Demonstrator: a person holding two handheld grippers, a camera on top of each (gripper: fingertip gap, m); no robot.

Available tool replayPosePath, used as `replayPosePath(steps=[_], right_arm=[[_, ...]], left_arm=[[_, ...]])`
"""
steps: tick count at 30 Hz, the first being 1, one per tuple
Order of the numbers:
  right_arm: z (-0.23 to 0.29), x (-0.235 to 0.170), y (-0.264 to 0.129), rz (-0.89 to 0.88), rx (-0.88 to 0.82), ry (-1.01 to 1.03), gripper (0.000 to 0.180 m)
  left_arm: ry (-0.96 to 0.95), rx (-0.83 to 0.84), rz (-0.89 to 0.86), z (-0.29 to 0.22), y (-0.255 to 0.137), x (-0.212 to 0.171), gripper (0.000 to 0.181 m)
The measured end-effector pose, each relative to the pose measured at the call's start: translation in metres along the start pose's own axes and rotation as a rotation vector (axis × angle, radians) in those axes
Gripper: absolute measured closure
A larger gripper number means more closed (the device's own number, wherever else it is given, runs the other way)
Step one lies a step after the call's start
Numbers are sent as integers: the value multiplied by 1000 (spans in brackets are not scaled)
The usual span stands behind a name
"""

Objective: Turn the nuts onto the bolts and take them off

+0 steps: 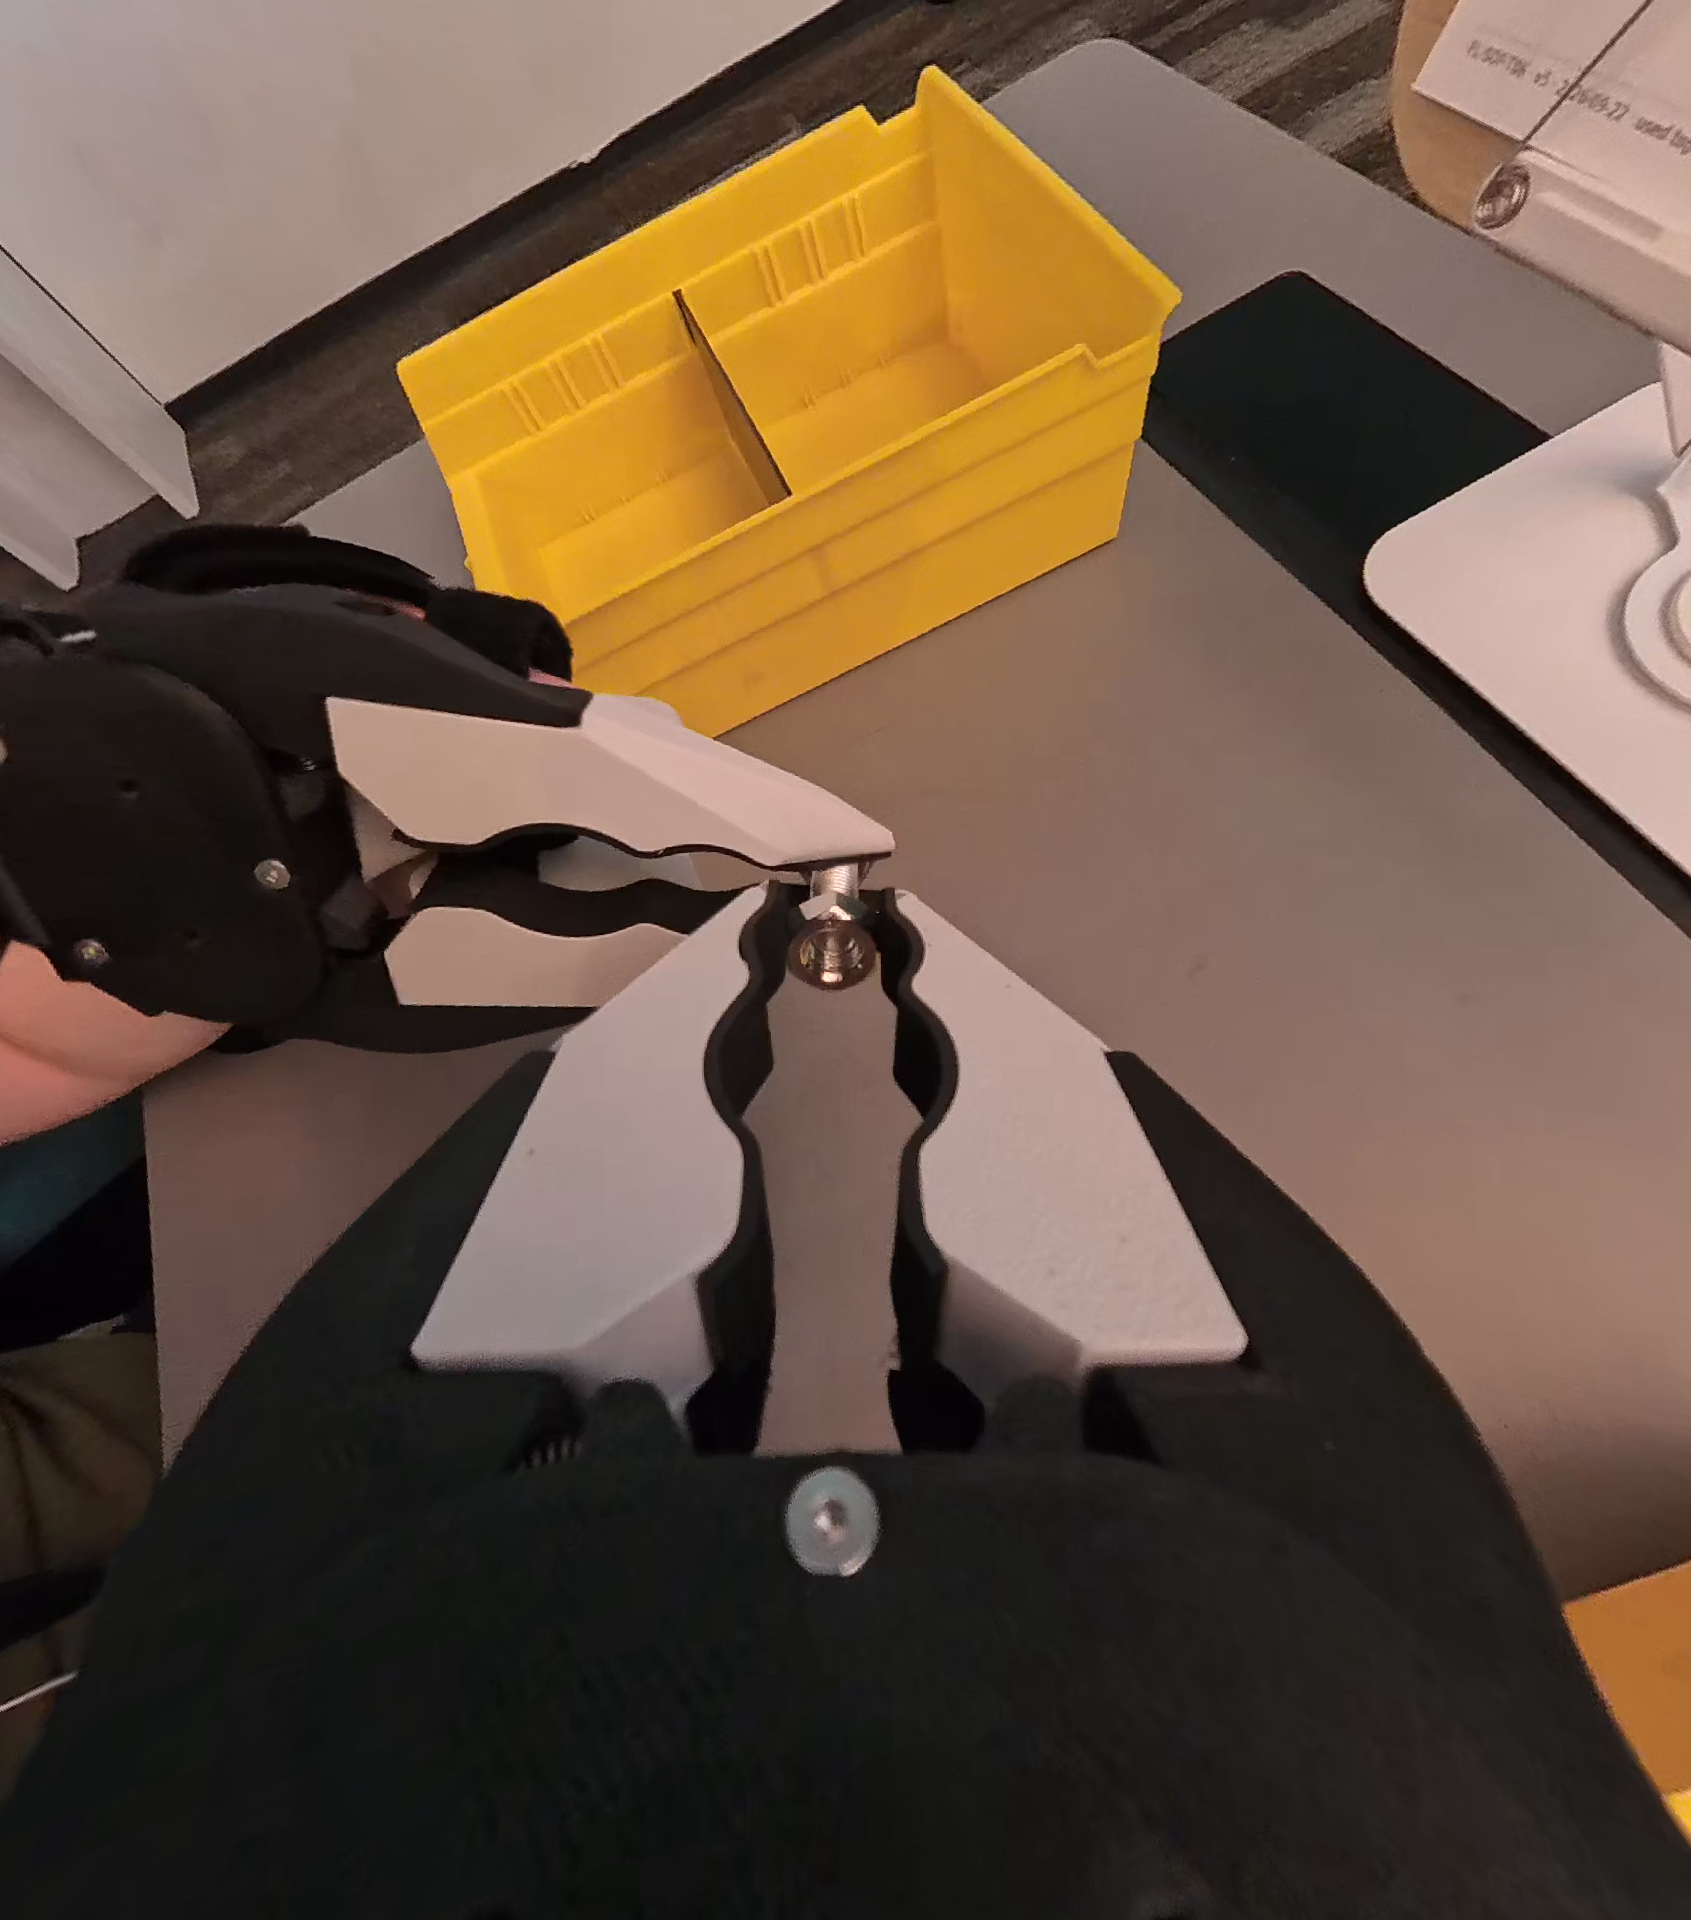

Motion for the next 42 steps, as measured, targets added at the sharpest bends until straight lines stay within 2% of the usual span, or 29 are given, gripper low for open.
replayPosePath(steps=[5,14,17,24,39,42], right_arm=[[2,-2,-2,27,6,-62,164],[13,-9,-6,93,-11,-293,164],[12,-7,-5,77,1,-247,164],[2,-2,-4,40,67,29,164],[2,-1,-4,27,51,28,164],[-5,-3,-3,46,25,57,164]], left_arm=[[-33,-50,-40,0,-2,1,173],[-120,-211,-151,-1,-7,1,173],[-116,-189,-147,0,-7,0,173],[-11,-43,-63,1,-5,2,173],[-106,-75,-106,2,-2,0,173],[-173,-82,-133,-3,5,-1,173]])
Point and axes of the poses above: each gripper's, where its closed fingertips meet, y out along the fingers, x out of its top, z = x × y across the jaws, the point moved 8 cm from there along -y, back along the fingers, and after that the axes turned 15 degrees about y, right-handed, at the moved point
